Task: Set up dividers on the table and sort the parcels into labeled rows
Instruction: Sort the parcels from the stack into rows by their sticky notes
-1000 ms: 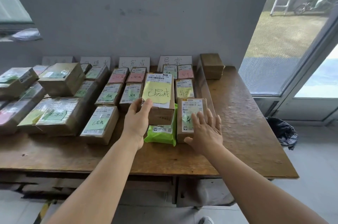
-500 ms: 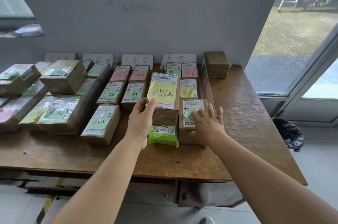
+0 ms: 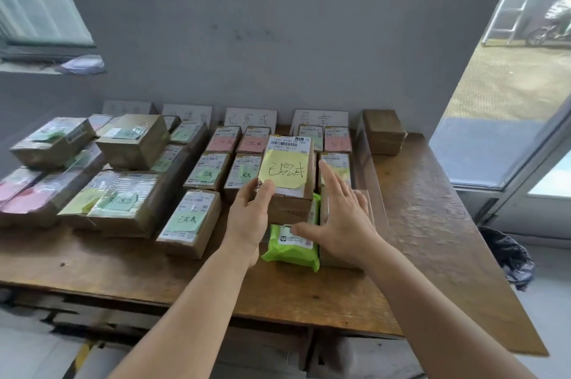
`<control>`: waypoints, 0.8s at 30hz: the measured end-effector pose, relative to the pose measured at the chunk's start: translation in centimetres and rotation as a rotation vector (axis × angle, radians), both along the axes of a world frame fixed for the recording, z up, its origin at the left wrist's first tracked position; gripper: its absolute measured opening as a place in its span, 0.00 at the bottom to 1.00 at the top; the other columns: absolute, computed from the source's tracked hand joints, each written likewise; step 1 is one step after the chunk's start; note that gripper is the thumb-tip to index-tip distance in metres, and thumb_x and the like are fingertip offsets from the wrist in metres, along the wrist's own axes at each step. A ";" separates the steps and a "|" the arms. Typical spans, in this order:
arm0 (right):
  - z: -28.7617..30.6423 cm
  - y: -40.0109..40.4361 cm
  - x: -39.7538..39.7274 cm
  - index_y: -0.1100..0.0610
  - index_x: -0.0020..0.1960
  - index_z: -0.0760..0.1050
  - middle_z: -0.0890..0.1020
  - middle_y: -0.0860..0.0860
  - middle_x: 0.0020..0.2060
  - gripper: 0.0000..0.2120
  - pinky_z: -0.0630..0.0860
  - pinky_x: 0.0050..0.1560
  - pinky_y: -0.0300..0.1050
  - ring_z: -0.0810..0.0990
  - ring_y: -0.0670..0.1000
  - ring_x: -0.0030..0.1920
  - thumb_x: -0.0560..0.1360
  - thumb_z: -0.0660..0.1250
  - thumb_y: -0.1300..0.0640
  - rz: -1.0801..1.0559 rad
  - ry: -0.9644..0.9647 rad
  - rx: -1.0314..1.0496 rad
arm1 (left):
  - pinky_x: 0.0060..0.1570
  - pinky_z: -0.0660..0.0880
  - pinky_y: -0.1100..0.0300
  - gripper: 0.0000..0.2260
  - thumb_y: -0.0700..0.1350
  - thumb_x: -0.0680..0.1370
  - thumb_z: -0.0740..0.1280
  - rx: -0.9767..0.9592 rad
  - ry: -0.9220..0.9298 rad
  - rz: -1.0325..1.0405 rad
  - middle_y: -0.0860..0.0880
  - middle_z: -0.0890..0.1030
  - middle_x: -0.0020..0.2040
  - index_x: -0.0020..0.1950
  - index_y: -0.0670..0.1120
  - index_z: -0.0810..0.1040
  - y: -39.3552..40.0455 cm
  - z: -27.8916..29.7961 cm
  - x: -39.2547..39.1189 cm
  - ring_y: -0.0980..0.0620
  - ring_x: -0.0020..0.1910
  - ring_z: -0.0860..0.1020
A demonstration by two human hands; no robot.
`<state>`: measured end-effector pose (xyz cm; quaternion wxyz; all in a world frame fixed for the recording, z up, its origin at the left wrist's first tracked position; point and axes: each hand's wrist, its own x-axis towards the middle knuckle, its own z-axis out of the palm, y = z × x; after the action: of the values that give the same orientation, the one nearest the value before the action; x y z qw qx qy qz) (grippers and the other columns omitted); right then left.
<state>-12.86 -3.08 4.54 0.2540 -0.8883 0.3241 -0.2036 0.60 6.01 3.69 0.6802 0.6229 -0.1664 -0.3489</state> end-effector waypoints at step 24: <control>-3.3 6.5 12.0 0.55 0.71 0.64 0.67 0.54 0.68 0.22 0.67 0.65 0.49 0.67 0.58 0.65 0.78 0.61 0.54 0.107 0.318 -0.160 | 0.39 0.74 0.61 0.13 0.52 0.80 0.61 0.519 -0.426 -0.025 0.53 0.82 0.53 0.60 0.49 0.78 6.3 -3.8 9.4 0.54 0.46 0.78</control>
<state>-0.86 3.38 1.25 0.1385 -0.9427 0.2950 -0.0718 10.00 12.34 -0.08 0.4445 0.8321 -0.2183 -0.2497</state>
